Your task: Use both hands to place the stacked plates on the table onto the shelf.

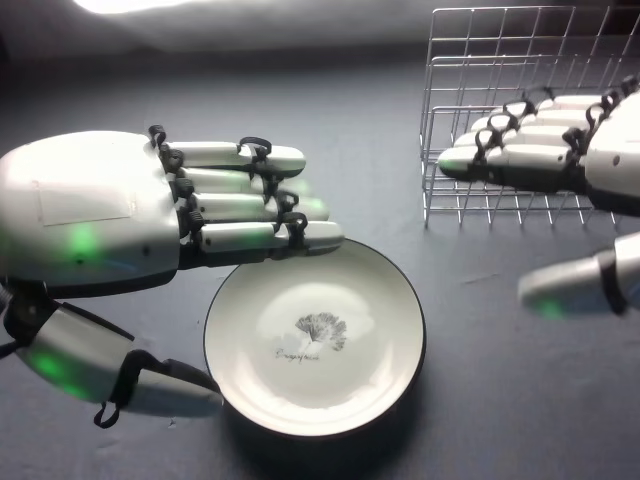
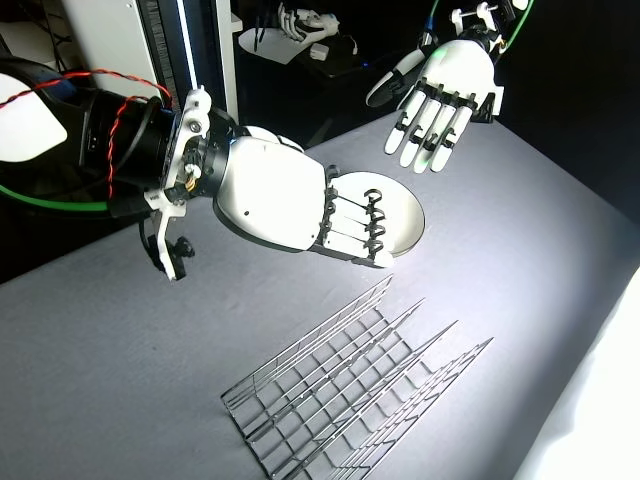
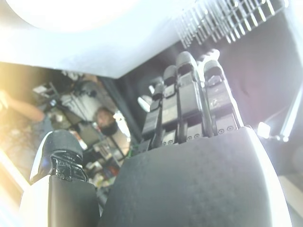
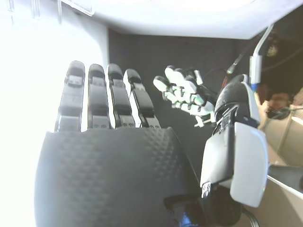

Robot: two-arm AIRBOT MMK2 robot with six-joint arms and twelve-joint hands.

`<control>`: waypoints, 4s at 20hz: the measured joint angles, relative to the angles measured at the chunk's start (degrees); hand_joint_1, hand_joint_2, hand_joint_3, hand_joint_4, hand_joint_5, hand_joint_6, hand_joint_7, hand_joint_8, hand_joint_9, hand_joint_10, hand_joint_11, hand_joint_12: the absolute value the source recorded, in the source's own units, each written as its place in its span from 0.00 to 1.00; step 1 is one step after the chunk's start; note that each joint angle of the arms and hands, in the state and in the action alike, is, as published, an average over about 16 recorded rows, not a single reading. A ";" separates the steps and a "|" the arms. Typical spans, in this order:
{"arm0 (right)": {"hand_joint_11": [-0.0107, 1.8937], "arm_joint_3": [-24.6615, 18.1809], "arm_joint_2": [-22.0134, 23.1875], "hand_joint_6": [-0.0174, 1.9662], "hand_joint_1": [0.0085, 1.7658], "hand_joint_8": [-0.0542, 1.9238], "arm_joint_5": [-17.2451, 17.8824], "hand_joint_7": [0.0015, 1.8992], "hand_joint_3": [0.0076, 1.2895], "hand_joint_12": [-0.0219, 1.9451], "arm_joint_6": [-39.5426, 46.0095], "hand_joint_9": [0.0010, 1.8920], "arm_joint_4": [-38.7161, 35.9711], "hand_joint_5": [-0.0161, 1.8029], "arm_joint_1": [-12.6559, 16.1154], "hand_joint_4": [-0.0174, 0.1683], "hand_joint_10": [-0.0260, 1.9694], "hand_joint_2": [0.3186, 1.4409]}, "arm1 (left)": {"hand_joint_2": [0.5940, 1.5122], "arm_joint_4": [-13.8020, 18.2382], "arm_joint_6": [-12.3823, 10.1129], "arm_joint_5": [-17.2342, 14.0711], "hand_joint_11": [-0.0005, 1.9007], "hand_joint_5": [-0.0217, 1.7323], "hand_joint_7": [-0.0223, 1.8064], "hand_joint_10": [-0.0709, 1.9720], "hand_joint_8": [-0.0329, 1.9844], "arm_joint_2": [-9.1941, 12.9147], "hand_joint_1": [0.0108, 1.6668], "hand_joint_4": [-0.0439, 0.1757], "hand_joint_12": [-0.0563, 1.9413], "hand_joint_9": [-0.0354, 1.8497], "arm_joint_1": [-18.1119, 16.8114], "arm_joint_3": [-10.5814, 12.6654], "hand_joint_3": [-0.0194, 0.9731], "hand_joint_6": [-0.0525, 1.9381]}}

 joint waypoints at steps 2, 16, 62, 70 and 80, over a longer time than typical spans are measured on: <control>0.02 0.03 0.00 0.02 0.02 0.03 0.12 0.02 0.03 0.08 0.00 0.01 -0.11 0.03 -0.04 0.08 0.01 0.89 | 0.54 0.34 -0.26 -0.05 0.01 0.02 0.02 0.04 0.02 0.00 0.01 0.22 0.03 0.03 0.04 0.08 0.11 0.03; 0.02 2.21 -0.79 0.02 0.01 0.03 4.59 0.01 0.01 0.03 -0.03 0.01 -2.09 0.03 -1.03 0.08 0.01 0.92 | 0.55 11.12 -7.06 -4.04 0.01 0.02 0.02 0.04 0.02 -0.94 0.01 0.22 0.03 0.03 -3.78 3.16 0.08 0.03; 0.02 3.41 -1.32 0.02 0.12 0.03 9.62 0.01 0.01 0.01 -0.28 0.01 -6.22 0.02 -3.62 0.08 0.01 0.91 | 0.60 42.45 -13.46 -17.05 0.01 0.01 0.02 0.04 0.02 -19.25 0.00 0.20 0.03 0.03 -1.81 29.80 0.05 0.02; 0.02 3.39 -1.40 0.02 0.21 0.03 10.35 0.00 0.01 0.01 -0.46 0.01 -6.82 0.02 -3.77 0.07 0.01 0.87 | 0.60 42.53 -12.43 -17.09 0.01 0.01 0.01 0.04 0.02 -21.01 0.00 0.21 0.03 0.03 -1.50 31.86 0.04 0.02; 0.02 5.44 -3.69 0.02 0.32 0.03 14.31 0.01 0.01 0.01 -0.63 0.01 -9.45 0.02 -4.12 0.08 0.01 0.80 | 0.60 41.18 -11.74 -15.89 0.01 0.00 0.01 0.04 0.01 -23.12 0.00 0.21 0.03 0.02 -0.23 31.97 0.04 0.02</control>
